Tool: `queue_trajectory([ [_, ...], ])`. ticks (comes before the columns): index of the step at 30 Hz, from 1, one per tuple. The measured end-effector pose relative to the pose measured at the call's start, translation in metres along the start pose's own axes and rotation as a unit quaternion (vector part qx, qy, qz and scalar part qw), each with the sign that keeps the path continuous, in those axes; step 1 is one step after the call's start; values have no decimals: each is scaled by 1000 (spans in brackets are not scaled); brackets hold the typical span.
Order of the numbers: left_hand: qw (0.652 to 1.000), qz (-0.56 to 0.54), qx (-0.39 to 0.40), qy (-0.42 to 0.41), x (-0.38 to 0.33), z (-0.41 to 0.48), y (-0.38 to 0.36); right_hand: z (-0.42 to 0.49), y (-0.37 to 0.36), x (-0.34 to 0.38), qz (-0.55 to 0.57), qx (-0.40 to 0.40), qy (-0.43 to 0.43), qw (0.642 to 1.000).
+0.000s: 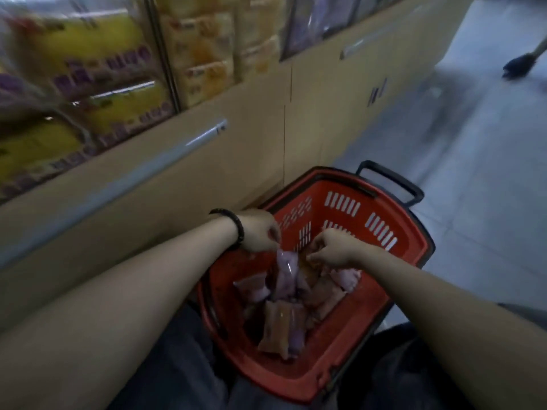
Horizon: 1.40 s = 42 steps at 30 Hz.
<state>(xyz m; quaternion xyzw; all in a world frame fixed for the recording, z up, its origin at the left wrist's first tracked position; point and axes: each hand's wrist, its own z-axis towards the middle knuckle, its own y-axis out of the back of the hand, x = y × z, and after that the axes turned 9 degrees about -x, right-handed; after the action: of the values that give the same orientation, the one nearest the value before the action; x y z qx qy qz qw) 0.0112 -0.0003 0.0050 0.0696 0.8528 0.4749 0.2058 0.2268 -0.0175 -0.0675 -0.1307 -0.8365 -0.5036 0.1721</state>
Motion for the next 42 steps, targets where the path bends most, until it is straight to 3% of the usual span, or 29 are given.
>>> queue_trajectory([
  [5, 998, -48, 19, 33, 12, 15, 7, 29, -62, 16, -67, 72, 7, 995],
  [9, 994, -44, 70, 70, 26, 18, 2, 37, -110, 40, 69, 126, -41, 989],
  [14, 988, -52, 112, 90, 30, 16, -8, 54, -143, 53, 62, 128, 42, 989],
  [16, 987, -66, 114, 93, 32, 15, -9, 52, -148, 49, 97, 124, 17, 987],
  [18, 985, -78, 117, 99, 36, 13, -8, 45, -149, 45, 204, 125, -34, 970],
  [21, 985, -82, 109, 106, 43, 9, -6, 35, -133, 43, 341, 134, -120, 922],
  [23, 985, -96, 93, 106, 46, 6, -5, 34, -124, 34, 340, 131, -114, 924],
  [28, 984, -131, 61, 104, 51, -3, -6, 24, -79, 13, 283, 81, -50, 954],
  [31, 981, -142, 64, 111, 53, -8, -7, 18, -49, 4, 289, 89, -5, 953],
  [35, 976, -175, 61, 112, 49, -12, -9, 12, -16, -7, 338, 120, 51, 932],
  [39, 965, -227, 41, 124, 40, -15, -2, 12, -6, -11, 446, 182, 68, 874],
  [42, 949, -294, 32, 109, 38, -12, 2, 8, -3, -4, 443, 172, 65, 877],
])
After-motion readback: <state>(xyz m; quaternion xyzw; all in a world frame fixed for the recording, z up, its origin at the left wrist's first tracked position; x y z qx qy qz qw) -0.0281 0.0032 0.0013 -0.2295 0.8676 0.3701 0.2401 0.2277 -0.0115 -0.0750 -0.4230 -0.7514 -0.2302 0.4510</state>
